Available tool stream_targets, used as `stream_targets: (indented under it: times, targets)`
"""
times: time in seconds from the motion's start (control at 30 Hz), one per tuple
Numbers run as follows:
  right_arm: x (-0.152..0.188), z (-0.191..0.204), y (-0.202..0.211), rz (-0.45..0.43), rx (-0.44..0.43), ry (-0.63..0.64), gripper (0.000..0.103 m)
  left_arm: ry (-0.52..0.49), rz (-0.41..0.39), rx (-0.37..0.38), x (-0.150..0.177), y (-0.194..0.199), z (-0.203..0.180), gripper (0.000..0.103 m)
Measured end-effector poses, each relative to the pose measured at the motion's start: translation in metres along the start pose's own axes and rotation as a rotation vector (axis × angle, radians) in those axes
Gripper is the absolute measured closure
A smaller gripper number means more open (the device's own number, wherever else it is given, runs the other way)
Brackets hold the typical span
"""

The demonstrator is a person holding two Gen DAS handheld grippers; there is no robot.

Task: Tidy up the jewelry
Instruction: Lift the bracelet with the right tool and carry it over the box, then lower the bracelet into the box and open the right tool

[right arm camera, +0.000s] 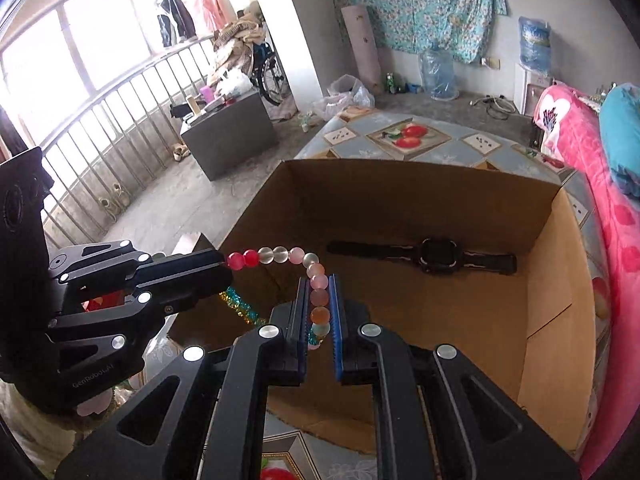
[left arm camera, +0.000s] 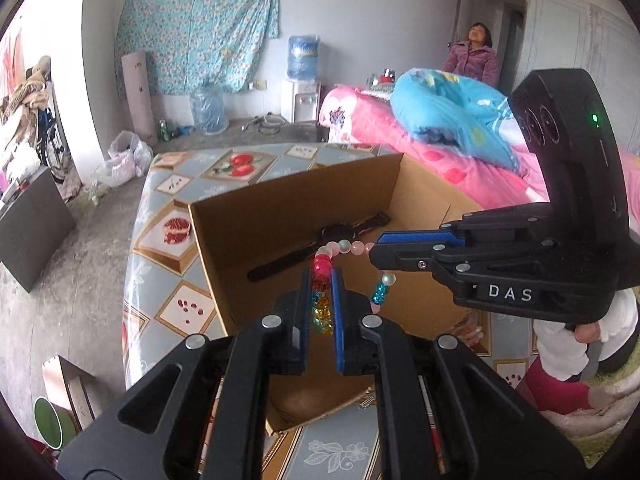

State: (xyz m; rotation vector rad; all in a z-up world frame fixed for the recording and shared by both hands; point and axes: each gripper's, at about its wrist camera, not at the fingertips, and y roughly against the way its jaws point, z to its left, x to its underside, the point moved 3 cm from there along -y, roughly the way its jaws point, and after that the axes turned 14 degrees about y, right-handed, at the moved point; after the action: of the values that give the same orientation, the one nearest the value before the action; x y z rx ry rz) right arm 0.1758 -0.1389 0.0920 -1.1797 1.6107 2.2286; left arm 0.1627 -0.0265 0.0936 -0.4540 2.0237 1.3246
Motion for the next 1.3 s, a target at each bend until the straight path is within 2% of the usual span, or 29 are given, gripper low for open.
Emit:
stream_targets:
  times: [0.1, 0.13, 0.17, 0.2, 0.3, 0.4, 0.5, 0.57, 0.6, 0.73, 0.8, 0.93, 1.07, 1.13, 1.3]
  targets:
    - [-0.004, -0.011, -0.039, 0.093, -0.031, -0.032, 0.093, 0.011, 0.026, -0.057, 0.000, -0.022, 0.014, 0.093]
    - [-0.006, -0.013, -0.049, 0.118, -0.026, -0.040, 0.093, 0.014, 0.025, -0.074, -0.002, -0.027, 0.018, 0.087]
    - [-0.007, -0.016, -0.057, 0.127, -0.018, -0.047, 0.093, 0.019, 0.020, -0.081, -0.003, -0.029, 0.022, 0.078]
    - [-0.008, -0.017, -0.061, 0.129, -0.008, -0.049, 0.093, 0.026, 0.010, -0.089, -0.006, -0.030, 0.025, 0.075]
    - [-0.007, -0.023, -0.052, 0.083, -0.030, -0.085, 0.093, 0.056, -0.026, -0.085, -0.009, -0.023, 0.033, 0.073]
    - [-0.003, -0.028, -0.025, 0.011, 0.013, -0.090, 0.092, 0.082, -0.056, -0.095, -0.008, -0.012, 0.041, 0.072]
    - [0.003, -0.043, 0.017, -0.068, 0.078, -0.110, 0.092, 0.116, -0.077, -0.090, -0.002, 0.002, 0.048, 0.063]
    - [0.009, -0.058, 0.047, -0.117, 0.161, -0.131, 0.080, 0.149, -0.084, -0.081, 0.005, 0.010, 0.053, 0.055]
    - [0.014, -0.068, 0.063, -0.140, 0.205, -0.150, 0.070, 0.164, -0.081, -0.076, 0.010, 0.013, 0.055, 0.054]
    - [0.042, -0.113, 0.101, -0.161, 0.324, -0.261, 0.063, 0.259, -0.052, -0.041, 0.028, 0.020, 0.064, 0.047]
    - [0.063, -0.136, 0.104, -0.143, 0.310, -0.356, 0.063, 0.318, -0.036, -0.012, 0.038, 0.019, 0.069, 0.046]
    - [0.094, -0.156, 0.084, -0.104, 0.186, -0.502, 0.063, 0.388, 0.005, 0.037, 0.049, 0.005, 0.071, 0.046]
    - [0.107, -0.150, 0.061, -0.078, 0.086, -0.543, 0.063, 0.433, 0.036, 0.094, 0.052, -0.012, 0.067, 0.046]
    - [0.107, -0.143, 0.052, -0.067, 0.057, -0.542, 0.061, 0.444, 0.034, 0.084, 0.051, -0.016, 0.065, 0.045]
    - [0.098, -0.130, 0.049, -0.043, 0.141, -0.495, 0.060, 0.459, 0.021, 0.075, 0.046, -0.019, 0.063, 0.043]
